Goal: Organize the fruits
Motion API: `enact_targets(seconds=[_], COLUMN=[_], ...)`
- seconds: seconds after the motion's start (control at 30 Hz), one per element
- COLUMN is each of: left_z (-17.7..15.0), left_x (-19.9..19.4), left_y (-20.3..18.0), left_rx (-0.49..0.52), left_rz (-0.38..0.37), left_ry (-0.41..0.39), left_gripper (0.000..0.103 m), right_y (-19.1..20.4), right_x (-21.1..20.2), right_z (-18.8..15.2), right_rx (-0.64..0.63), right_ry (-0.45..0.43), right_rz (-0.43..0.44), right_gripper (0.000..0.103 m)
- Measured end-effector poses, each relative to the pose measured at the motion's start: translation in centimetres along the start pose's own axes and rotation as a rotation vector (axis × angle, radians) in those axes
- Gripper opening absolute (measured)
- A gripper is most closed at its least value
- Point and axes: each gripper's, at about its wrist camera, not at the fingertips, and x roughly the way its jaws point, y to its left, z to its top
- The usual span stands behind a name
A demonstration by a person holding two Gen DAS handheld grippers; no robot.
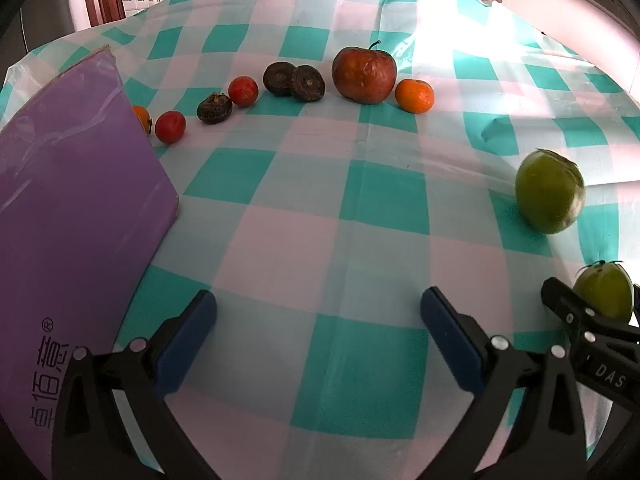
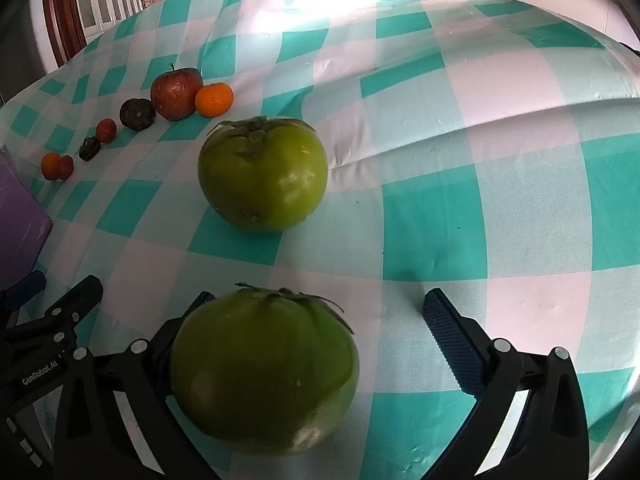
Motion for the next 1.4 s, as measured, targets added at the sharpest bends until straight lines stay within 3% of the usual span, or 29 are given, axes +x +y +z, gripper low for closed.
enact_targets(seconds=[1.4], left_z=[0.0], left_x=[0.03], left_y=[-0.03], left_rx=[0.005], left_rz=[0.007], left_ry=[0.004], left_gripper=[0.102], right_y=[-0.26], right_x=[-0.09], right_z=[-0.08], right_rx=[0.006], right_ry=[-0.001], right_rz=[-0.005], right_gripper=[0.099])
